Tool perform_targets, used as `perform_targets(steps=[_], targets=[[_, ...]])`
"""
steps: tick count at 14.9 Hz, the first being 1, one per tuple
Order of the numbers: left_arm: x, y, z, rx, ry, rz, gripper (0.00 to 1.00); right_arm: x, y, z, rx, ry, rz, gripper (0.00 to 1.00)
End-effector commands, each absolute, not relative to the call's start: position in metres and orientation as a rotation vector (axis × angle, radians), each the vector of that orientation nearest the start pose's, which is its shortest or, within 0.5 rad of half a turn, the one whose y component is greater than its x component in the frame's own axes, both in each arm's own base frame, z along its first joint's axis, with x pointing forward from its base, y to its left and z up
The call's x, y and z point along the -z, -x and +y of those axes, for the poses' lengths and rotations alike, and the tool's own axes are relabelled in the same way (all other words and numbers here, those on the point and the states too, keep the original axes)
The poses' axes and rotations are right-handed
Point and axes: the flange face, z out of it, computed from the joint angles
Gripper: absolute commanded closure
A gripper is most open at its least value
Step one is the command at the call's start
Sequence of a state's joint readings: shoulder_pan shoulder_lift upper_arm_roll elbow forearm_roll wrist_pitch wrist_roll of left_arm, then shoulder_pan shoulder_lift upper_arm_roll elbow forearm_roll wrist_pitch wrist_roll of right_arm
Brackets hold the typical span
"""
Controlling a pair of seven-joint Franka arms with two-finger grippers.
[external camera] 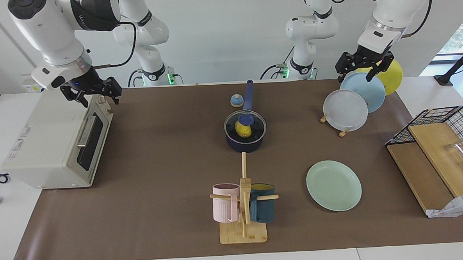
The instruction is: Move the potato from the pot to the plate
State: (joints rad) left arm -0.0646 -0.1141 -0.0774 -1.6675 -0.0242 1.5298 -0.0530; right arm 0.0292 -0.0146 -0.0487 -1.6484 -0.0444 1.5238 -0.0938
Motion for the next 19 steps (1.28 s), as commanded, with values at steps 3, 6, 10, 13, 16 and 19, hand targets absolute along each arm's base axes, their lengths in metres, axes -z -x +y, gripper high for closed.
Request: perform_targets(steps=[3,6,10,13,16,19], targets=[[-0.636,-0.504,-0.073,-0.031,3.149,0.137,0.0,-0.595,-0.542,-0.016,-0.157,3.153,-0.121,0.0],[-0.636,-0.504,-0.074,-0.031,3.149,0.14,0.0,-0.597,-0.542,-0.017,-0.147,3.151,-0.121,0.0],[-0.636,-0.504,-0.074,-0.031,3.149,0.14,0.0,-0.606,-0.543,-0.011,-0.077,3.155,-0.136,0.0],[-0.635,-0.505,-0.074,-0.031,3.149,0.14,0.0,-0.606,-0.543,-0.004,-0.074,3.156,-0.161,0.0],[-0.635,-0.505,-0.074,-0.031,3.149,0.14,0.0,-0.601,-0.542,0.016,-0.07,3.13,-0.207,0.0],[-0.635,-0.505,-0.074,-0.034,3.149,0.14,0.0,-0.594,-0.553,0.034,-0.042,3.067,-0.144,0.0]])
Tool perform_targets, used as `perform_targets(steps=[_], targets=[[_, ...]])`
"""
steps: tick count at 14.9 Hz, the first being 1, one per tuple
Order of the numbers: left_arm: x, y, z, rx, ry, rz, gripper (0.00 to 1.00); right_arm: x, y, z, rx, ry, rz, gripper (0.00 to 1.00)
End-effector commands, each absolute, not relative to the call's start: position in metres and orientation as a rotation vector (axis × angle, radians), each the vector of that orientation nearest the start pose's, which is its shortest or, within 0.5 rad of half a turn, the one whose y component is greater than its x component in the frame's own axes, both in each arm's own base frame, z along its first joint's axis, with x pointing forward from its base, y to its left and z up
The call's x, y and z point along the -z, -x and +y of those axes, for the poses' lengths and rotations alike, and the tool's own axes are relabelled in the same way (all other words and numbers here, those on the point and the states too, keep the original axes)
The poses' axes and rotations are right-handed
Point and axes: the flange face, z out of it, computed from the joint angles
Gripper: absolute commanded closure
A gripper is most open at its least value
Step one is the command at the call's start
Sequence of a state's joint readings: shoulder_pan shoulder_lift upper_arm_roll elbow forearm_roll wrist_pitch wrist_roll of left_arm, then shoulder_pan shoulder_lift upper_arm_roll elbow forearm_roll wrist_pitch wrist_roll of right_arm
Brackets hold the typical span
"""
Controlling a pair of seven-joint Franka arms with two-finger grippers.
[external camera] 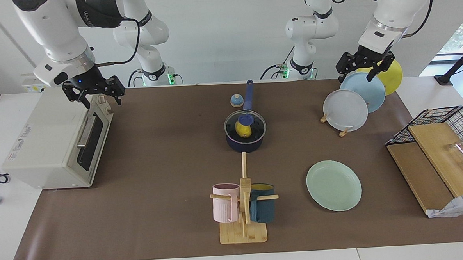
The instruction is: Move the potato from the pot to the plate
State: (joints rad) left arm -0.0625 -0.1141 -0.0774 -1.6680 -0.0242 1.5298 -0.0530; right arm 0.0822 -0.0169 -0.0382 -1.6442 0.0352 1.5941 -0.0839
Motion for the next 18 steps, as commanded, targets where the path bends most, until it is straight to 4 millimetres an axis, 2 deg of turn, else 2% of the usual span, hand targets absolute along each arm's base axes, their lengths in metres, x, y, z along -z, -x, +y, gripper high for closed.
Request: perform_targets(steps=[1,5,6,8,9,11,13,15,17,18], targets=[[-0.635,-0.505,-0.074,-0.034,3.149,0.14,0.0,-0.587,-0.558,0.047,-0.064,3.069,-0.134,0.0],[-0.635,-0.505,-0.074,-0.034,3.149,0.14,0.0,-0.574,-0.569,0.128,-0.085,3.069,-0.112,0.0],[-0.635,-0.505,-0.074,-0.034,3.149,0.14,0.0,-0.572,-0.564,0.16,-0.074,3.074,-0.133,0.0],[-0.635,-0.505,-0.074,-0.031,3.149,0.14,0.0,-0.557,-0.555,0.235,-0.051,3.091,-0.098,0.0],[-0.635,-0.505,-0.074,-0.031,3.149,0.142,0.0,-0.554,-0.549,0.265,-0.036,3.112,-0.084,0.0],[-0.635,-0.505,-0.074,-0.031,3.149,0.142,0.0,-0.537,-0.545,0.31,-0.04,3.123,0.005,0.0],[-0.635,-0.505,-0.074,-0.029,3.15,0.14,0.0,-0.523,-0.532,0.364,0.043,3.09,0.069,0.0],[-0.636,-0.505,-0.074,-0.026,3.148,0.142,0.0,-0.512,-0.529,0.374,0.07,3.066,0.153,0.0],[-0.636,-0.505,-0.074,-0.024,3.148,0.14,0.0,-0.503,-0.495,0.417,0.055,3.076,0.092,0.0],[-0.636,-0.505,-0.074,-0.024,3.15,0.137,0.0,-0.493,-0.492,0.426,0.068,3.097,0.081,0.0]])
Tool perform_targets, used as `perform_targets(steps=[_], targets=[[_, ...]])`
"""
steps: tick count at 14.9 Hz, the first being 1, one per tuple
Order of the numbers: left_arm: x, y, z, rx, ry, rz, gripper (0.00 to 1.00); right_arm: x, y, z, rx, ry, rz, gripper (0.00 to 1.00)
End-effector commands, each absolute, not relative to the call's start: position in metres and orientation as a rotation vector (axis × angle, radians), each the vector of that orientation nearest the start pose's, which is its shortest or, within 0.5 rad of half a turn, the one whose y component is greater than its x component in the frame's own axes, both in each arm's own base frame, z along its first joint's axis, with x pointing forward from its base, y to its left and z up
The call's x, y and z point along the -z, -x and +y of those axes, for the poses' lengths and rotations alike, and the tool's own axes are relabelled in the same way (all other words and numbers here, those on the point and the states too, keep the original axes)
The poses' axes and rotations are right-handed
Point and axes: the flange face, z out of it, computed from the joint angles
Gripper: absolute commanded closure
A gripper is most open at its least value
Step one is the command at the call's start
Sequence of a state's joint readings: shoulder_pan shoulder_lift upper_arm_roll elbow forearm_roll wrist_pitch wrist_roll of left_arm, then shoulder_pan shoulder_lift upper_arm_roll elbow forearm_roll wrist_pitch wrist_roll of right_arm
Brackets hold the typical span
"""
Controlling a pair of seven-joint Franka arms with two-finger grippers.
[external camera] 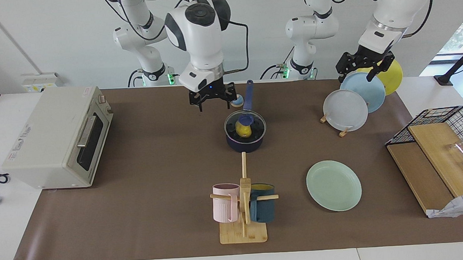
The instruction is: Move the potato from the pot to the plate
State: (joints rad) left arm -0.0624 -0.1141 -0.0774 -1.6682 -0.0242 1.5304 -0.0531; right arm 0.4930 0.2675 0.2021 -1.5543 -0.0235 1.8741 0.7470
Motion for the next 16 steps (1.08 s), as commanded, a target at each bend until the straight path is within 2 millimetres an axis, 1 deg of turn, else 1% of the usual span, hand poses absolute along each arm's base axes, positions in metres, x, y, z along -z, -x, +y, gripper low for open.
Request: perform_targets(steps=[1,2,3,4,5,6,7,8,9,10,13,15,16], targets=[[-0.635,-0.505,-0.074,-0.026,3.149,0.13,0.0,-0.484,-0.495,0.428,0.106,3.138,0.047,0.0],[-0.635,-0.505,-0.075,-0.026,3.149,0.125,0.0,-0.48,-0.497,0.428,0.15,3.151,0.024,0.0],[-0.635,-0.505,-0.075,-0.019,3.149,0.123,0.0,-0.478,-0.495,0.43,0.159,3.143,0.022,0.0],[-0.633,-0.506,-0.074,-0.017,3.149,0.12,0.0,-0.467,-0.489,0.428,0.147,3.155,0.012,0.0],[-0.633,-0.506,-0.075,-0.007,3.15,0.122,0.0,-0.461,-0.484,0.427,0.166,3.144,0.004,0.0],[-0.631,-0.507,-0.075,-0.002,3.15,0.12,0.0,-0.45,-0.48,0.426,0.184,3.133,-0.009,0.0],[-0.628,-0.505,-0.075,-0.005,3.149,0.119,0.0,-0.442,-0.48,0.427,0.191,3.139,-0.024,0.0],[-0.626,-0.505,-0.075,-0.007,3.149,0.119,0.0,-0.43,-0.483,0.429,0.182,3.137,-0.022,0.0],[-0.625,-0.506,-0.075,0.0,3.15,0.119,0.0,-0.42,-0.483,0.435,0.18,3.13,-0.031,0.0],[-0.623,-0.504,-0.075,-0.01,3.15,0.121,0.0,-0.416,-0.475,0.444,0.171,3.136,-0.066,0.0],[-0.621,-0.501,-0.077,-0.014,3.147,0.13,0.0,-0.413,-0.473,0.447,0.174,3.137,-0.078,0.0],[-0.623,-0.501,-0.077,-0.01,3.149,0.13,0.0,-0.401,-0.463,0.459,0.165,3.153,-0.121,0.0],[-0.621,-0.501,-0.077,-0.014,3.147,0.13,0.0,-0.401,-0.464,0.458,0.18,3.165,-0.14,0.0]])
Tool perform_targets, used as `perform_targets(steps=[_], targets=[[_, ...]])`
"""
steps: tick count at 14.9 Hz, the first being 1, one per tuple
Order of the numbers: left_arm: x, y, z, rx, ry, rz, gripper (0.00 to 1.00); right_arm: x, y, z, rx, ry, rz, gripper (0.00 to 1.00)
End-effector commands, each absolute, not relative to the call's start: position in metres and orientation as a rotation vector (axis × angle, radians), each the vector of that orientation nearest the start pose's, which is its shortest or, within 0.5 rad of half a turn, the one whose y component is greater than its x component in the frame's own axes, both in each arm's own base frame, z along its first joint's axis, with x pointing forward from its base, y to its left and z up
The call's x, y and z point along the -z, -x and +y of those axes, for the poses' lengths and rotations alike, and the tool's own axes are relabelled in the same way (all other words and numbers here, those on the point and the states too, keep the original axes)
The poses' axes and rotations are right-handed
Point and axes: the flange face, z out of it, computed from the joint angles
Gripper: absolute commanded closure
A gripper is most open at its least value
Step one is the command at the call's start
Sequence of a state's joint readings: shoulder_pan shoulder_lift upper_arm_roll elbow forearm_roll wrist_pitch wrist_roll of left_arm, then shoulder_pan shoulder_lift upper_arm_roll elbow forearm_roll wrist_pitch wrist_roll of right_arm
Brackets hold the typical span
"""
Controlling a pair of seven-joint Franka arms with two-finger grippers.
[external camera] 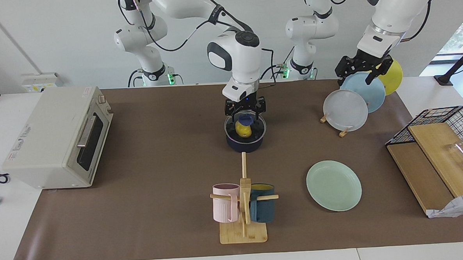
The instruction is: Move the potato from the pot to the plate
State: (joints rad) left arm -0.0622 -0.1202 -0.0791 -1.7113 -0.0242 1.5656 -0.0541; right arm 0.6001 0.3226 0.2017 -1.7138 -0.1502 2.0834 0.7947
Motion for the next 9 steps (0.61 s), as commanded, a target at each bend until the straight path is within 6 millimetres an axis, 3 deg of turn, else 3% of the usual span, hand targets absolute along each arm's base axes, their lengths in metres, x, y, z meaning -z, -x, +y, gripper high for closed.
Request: perform_targets(steps=[1,6,9], targets=[[-0.621,-0.501,-0.078,-0.014,3.148,0.133,0.0,-0.401,-0.467,0.455,0.187,3.173,-0.147,0.0],[-0.622,-0.501,-0.077,-0.01,3.149,0.133,0.0,-0.401,-0.477,0.448,0.207,3.161,-0.17,0.01],[-0.622,-0.501,-0.077,-0.012,3.147,0.133,0.0,-0.401,-0.478,0.447,0.208,3.159,-0.17,0.15]])
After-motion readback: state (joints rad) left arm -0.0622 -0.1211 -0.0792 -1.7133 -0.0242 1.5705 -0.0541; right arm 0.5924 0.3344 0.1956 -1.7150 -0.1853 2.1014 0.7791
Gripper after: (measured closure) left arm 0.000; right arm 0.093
